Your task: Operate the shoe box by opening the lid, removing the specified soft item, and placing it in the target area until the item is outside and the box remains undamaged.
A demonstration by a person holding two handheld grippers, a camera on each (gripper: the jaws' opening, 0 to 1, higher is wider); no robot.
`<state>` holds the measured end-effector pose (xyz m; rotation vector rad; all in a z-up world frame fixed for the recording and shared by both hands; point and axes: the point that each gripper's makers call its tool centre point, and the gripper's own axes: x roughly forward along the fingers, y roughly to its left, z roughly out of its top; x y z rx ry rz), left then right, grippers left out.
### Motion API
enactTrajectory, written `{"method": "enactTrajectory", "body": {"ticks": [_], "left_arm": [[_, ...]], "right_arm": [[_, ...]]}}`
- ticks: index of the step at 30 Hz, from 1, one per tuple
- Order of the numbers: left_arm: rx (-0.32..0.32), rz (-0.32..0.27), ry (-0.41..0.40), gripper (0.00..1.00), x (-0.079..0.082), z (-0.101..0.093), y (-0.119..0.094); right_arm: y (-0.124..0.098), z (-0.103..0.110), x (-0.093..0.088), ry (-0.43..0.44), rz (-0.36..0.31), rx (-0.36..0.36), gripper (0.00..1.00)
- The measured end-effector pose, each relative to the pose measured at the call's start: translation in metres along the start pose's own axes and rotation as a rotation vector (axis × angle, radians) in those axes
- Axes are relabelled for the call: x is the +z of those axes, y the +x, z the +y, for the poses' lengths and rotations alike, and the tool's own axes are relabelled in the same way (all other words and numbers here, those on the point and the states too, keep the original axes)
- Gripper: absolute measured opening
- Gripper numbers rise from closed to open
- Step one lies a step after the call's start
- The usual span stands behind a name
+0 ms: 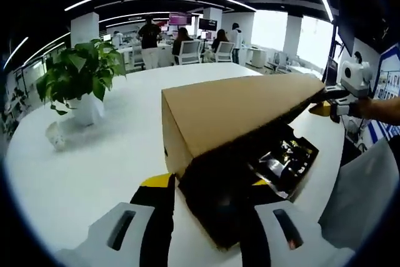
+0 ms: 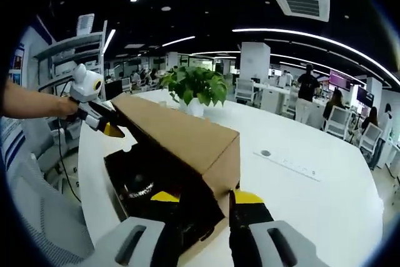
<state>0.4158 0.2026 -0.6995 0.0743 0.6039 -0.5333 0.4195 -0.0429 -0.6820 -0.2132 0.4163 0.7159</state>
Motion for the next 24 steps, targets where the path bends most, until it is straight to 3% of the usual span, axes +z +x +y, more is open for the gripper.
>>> {"method": "enactTrajectory", "body": {"ticks": [16,24], "left_arm": [[0.041,-0.012,0.037,0.19,0.014,0.017,0.005],[0.060,-0.007,0.052,0.18,0.019,0.022,0.011]], "right_arm": [[0.008,-0.013,0.011,-0.013,-0.011,-0.018,0.21],[0.011,-0.024,0.014,-0.024,-0.012,-0.042,0.13]]}}
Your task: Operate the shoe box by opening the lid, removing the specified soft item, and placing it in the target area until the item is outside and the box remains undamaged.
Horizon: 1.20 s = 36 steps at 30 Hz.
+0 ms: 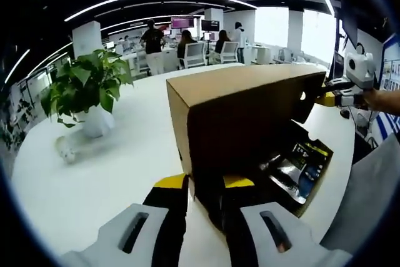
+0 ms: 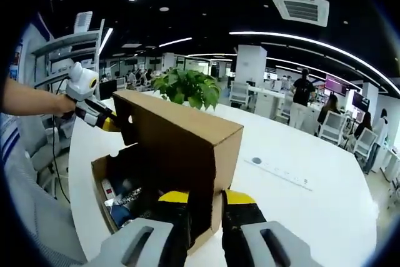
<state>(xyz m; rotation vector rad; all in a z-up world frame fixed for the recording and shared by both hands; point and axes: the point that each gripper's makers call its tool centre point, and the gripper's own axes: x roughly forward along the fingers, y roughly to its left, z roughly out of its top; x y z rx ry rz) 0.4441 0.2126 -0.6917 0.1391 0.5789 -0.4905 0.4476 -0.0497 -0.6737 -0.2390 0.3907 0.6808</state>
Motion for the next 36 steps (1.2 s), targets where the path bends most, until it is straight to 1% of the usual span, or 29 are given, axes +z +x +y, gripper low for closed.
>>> {"method": "enactTrajectory", "body": {"ticks": [4,9,17,24,30,36], "left_arm": [[0.005,-0.005,-0.003,0.16,0.002,0.003,0.002],[0.012,-0.008,-0.002,0.16,0.003,0.006,0.006],[0.012,-0.013,-0.009,0.16,0.004,0.009,0.011],[0.007,0.006,-0.011,0.16,0.001,0.011,0.019],[0.001,0.035,-0.022,0.19,-0.005,0.011,0.027],[0.007,0.053,-0.021,0.17,-0.013,0.014,0.032]], "right_arm": [[0.002,-0.006,0.002,-0.007,0.001,-0.017,0.09],[0.004,-0.013,0.002,-0.016,0.004,-0.037,0.01],[0.007,-0.018,0.003,0.000,-0.005,-0.053,0.00],[0.009,-0.021,0.004,-0.006,-0.004,-0.053,0.00],[0.012,-0.024,0.005,-0.003,-0.002,-0.057,0.00],[0.014,-0.027,0.006,0.008,-0.005,-0.062,0.00]]}}
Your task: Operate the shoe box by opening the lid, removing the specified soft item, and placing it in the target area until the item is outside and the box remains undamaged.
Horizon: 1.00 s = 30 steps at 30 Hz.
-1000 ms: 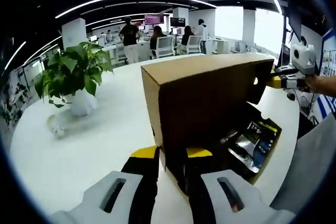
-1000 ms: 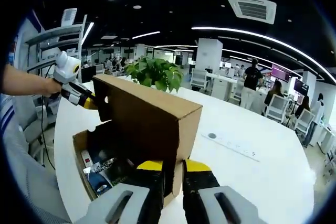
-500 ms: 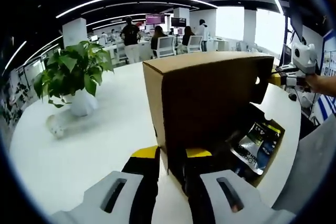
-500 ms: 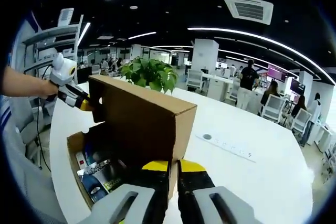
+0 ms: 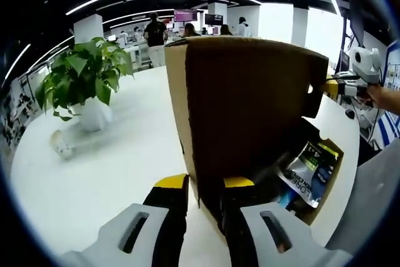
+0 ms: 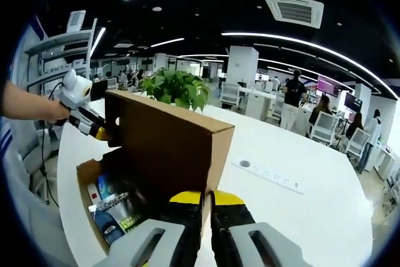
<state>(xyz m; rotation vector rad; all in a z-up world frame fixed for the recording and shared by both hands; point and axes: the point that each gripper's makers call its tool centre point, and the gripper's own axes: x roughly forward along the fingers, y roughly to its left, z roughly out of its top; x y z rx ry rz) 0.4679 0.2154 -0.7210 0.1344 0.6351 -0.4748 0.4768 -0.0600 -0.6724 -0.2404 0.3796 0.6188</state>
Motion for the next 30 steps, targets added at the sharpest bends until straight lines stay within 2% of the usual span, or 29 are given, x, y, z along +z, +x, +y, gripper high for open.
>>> {"method": "enactTrajectory", "body": {"ticks": [6,12,16,24,30], "left_arm": [[0.018,0.013,0.021,0.15,-0.009,0.002,0.003],[0.022,0.044,0.011,0.11,-0.025,0.003,0.007],[0.036,0.044,-0.013,0.07,-0.030,0.004,0.007],[0.075,0.016,-0.054,0.03,-0.029,0.008,0.008],[0.090,-0.008,-0.064,0.02,-0.022,0.010,0.012]], "right_arm": [[0.003,-0.002,0.001,0.008,0.000,-0.001,0.00],[0.004,-0.004,0.001,0.016,-0.003,-0.005,0.00],[0.005,-0.004,0.002,0.018,-0.002,-0.006,0.00],[0.007,-0.005,0.003,0.018,-0.004,-0.016,0.00],[0.008,-0.007,0.003,0.015,-0.004,-0.017,0.00]]}}
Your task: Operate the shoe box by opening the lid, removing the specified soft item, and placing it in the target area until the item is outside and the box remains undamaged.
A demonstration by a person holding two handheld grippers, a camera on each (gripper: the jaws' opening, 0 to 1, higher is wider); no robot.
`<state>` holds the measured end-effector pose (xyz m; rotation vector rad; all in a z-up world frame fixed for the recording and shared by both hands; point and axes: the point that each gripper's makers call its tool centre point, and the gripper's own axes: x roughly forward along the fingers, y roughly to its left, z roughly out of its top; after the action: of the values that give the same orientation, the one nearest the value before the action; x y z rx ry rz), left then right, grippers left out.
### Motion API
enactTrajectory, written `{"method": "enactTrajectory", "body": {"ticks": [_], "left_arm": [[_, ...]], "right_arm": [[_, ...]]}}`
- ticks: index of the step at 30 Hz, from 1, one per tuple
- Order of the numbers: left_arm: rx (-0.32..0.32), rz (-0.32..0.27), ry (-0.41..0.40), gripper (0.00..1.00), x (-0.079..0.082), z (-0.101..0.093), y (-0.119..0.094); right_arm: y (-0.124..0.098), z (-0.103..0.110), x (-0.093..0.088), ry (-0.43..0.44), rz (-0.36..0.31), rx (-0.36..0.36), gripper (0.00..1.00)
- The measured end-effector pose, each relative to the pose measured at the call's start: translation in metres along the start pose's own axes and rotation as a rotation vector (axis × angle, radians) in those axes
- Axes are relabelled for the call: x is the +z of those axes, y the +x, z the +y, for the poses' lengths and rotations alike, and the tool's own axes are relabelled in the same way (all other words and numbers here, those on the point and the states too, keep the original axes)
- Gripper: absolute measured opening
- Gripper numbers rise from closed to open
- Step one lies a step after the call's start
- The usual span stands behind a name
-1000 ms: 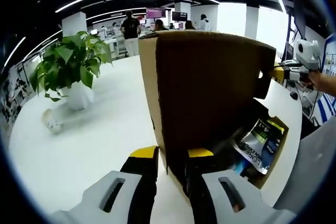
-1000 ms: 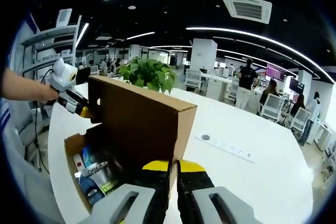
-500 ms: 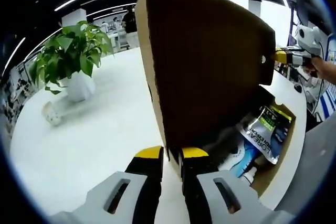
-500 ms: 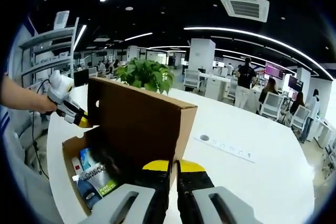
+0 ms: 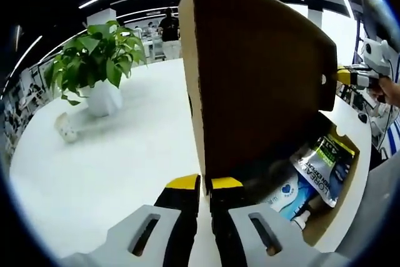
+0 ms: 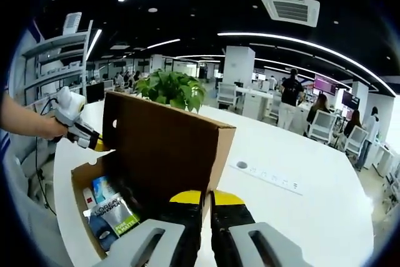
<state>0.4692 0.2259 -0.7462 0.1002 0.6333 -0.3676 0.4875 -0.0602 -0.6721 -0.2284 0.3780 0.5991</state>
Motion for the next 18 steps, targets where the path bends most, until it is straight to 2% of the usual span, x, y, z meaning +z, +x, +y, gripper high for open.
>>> {"method": "enactTrajectory", "body": {"ticks": [6,18], "left_arm": [[0.012,-0.003,0.024,0.01,0.0015,0.0017,0.0014],[0.013,0.004,-0.001,0.00,0.0017,0.0024,0.0023]], "right_arm": [[0.0010,-0.0005,0.0000,-0.002,0.000,-0.001,0.00],[0.0034,-0.0014,-0.0023,-0.009,-0.011,-0.007,0.00]]}}
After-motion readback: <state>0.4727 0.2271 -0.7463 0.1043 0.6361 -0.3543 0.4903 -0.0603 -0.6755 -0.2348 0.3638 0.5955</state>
